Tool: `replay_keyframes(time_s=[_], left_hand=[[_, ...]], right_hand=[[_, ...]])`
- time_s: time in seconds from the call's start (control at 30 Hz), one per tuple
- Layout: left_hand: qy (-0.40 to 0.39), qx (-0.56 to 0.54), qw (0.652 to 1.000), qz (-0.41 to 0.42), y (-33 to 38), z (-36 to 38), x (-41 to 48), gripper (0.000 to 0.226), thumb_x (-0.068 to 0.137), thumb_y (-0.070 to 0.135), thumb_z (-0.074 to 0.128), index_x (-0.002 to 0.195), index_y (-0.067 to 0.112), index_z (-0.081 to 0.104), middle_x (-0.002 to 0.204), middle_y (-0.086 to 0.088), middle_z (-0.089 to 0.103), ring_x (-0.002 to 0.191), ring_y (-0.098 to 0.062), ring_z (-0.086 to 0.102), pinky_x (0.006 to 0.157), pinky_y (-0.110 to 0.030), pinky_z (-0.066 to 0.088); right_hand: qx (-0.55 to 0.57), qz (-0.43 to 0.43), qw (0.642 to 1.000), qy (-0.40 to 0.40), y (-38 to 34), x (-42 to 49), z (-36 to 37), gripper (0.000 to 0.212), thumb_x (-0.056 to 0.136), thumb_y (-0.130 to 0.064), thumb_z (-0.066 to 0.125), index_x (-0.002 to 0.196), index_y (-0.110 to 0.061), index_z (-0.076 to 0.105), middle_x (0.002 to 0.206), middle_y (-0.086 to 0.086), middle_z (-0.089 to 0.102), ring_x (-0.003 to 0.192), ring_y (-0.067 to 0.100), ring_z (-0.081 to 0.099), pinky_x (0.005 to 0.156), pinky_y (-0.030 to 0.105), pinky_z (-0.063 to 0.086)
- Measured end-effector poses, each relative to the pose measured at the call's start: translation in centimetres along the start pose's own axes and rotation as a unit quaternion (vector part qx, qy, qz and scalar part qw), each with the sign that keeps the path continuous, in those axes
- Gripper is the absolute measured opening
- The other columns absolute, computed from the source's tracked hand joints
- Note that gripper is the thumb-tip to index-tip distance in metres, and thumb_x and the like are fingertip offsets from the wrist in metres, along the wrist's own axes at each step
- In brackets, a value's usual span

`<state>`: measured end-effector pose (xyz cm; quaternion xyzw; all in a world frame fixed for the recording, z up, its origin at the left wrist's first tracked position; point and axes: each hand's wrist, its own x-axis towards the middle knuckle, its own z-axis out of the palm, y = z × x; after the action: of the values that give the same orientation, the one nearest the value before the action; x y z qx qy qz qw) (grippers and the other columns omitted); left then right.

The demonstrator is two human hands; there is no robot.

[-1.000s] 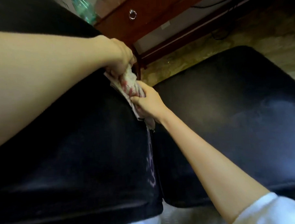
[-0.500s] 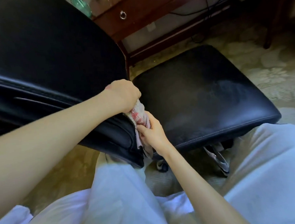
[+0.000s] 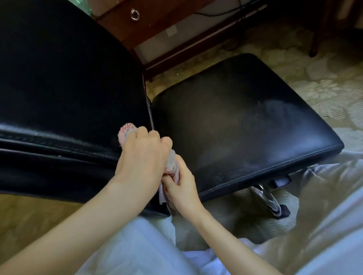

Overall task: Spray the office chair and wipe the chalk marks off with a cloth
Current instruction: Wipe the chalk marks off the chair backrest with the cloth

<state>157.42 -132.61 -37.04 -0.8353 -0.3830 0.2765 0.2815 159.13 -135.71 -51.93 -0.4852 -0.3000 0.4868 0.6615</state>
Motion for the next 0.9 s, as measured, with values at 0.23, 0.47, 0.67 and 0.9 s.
replay_keyframes(time_s=[0.23, 0.47, 0.67, 0.9], left_hand=[[0.074, -0.032, 0.997, 0.017, -2.0, 2.2, -0.1, 0.029, 0.081, 0.008, 0.054, 0.106, 0.019, 0.042, 0.099, 0.0, 0.049, 0.092, -0.019, 0.046, 0.066, -0.027, 0.029], [0.164, -0.055, 0.984, 0.04, -5.2, 5.7, 2.2, 0.033, 0.049, -0.006, 0.061, 0.079, 0.006, 0.06, 0.07, -0.012, 0.054, 0.066, -0.031, 0.052, 0.055, -0.036, 0.041], [0.165, -0.086, 0.982, 0.046, -7.0, 7.5, 3.2, 0.039, 0.053, -0.009, 0.066, 0.088, 0.004, 0.061, 0.079, -0.013, 0.056, 0.076, -0.035, 0.054, 0.062, -0.043, 0.048], [0.163, -0.085, 0.981, 0.057, -8.2, 8.2, 4.1, 0.04, 0.053, -0.008, 0.062, 0.091, 0.002, 0.062, 0.084, -0.017, 0.058, 0.078, -0.038, 0.055, 0.065, -0.047, 0.048]], right_hand=[[-0.042, 0.015, 0.999, 0.025, 1.0, 1.2, 2.6, 0.048, 0.079, -0.016, 0.048, 0.125, -0.027, 0.053, 0.112, 0.007, 0.061, 0.104, 0.021, 0.06, 0.091, 0.046, 0.05], [-0.053, 0.003, 0.998, 0.037, 1.7, 3.5, 4.8, 0.054, 0.081, -0.014, 0.05, 0.134, -0.025, 0.048, 0.122, 0.005, 0.058, 0.111, 0.017, 0.058, 0.095, 0.044, 0.049], [-0.047, -0.01, 0.998, 0.045, 1.8, 4.7, 6.3, 0.051, 0.082, -0.011, 0.051, 0.131, -0.027, 0.05, 0.121, 0.003, 0.057, 0.112, 0.015, 0.057, 0.096, 0.043, 0.047], [-0.025, -0.009, 0.999, 0.043, 1.8, 5.7, 7.1, 0.05, 0.084, -0.006, 0.054, 0.129, -0.029, 0.052, 0.122, 0.0, 0.054, 0.113, 0.008, 0.054, 0.099, 0.036, 0.046]])
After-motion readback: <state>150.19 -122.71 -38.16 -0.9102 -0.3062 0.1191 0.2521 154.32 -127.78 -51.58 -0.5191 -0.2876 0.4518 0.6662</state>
